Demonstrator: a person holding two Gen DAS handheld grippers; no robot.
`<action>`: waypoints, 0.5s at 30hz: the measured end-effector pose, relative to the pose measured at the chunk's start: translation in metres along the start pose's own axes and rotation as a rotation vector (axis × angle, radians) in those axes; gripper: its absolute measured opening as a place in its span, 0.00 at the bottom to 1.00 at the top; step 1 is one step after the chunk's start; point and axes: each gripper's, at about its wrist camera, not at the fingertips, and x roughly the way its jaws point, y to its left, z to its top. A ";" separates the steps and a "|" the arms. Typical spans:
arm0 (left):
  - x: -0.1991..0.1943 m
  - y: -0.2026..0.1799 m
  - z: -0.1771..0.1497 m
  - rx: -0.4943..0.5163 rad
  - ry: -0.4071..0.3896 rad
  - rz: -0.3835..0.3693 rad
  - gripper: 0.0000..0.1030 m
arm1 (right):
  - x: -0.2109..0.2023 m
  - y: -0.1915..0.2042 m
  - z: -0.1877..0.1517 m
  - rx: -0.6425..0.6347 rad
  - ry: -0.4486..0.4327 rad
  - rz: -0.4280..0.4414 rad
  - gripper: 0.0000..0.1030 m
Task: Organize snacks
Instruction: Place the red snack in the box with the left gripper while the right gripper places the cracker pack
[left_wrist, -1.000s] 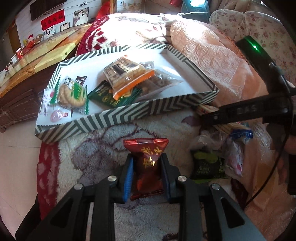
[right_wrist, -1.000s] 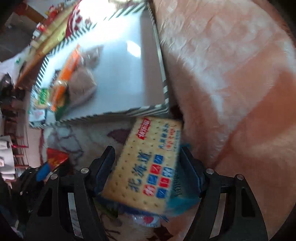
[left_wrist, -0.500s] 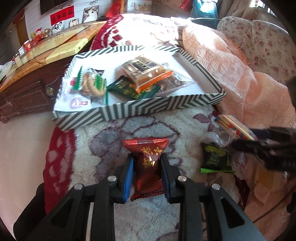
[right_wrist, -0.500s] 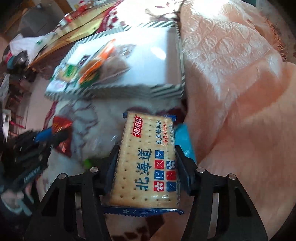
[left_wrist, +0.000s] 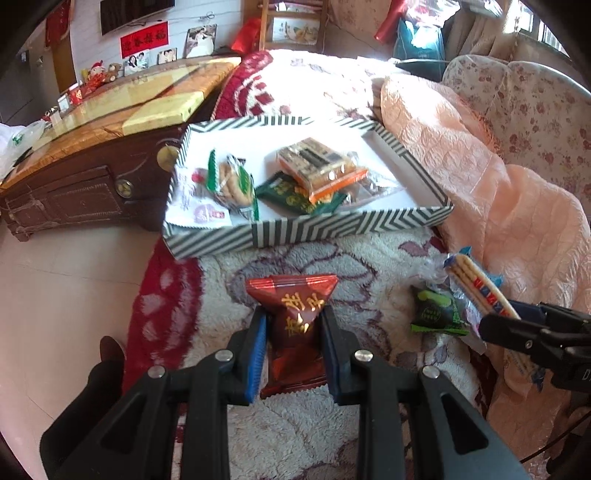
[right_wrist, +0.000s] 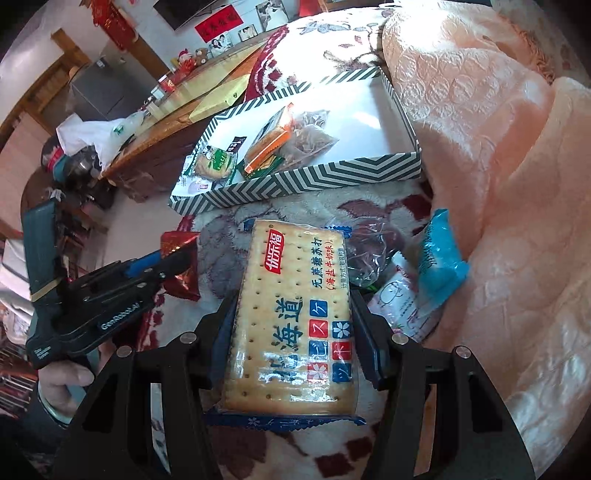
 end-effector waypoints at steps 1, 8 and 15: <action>-0.003 -0.001 0.002 0.004 -0.007 0.004 0.29 | -0.001 0.001 0.000 0.002 -0.003 0.004 0.55; -0.016 -0.001 0.014 0.018 -0.035 0.019 0.29 | -0.013 0.010 0.007 -0.013 -0.027 0.014 0.55; -0.028 0.002 0.023 0.006 -0.063 0.038 0.29 | -0.029 0.012 0.018 -0.038 -0.031 0.010 0.55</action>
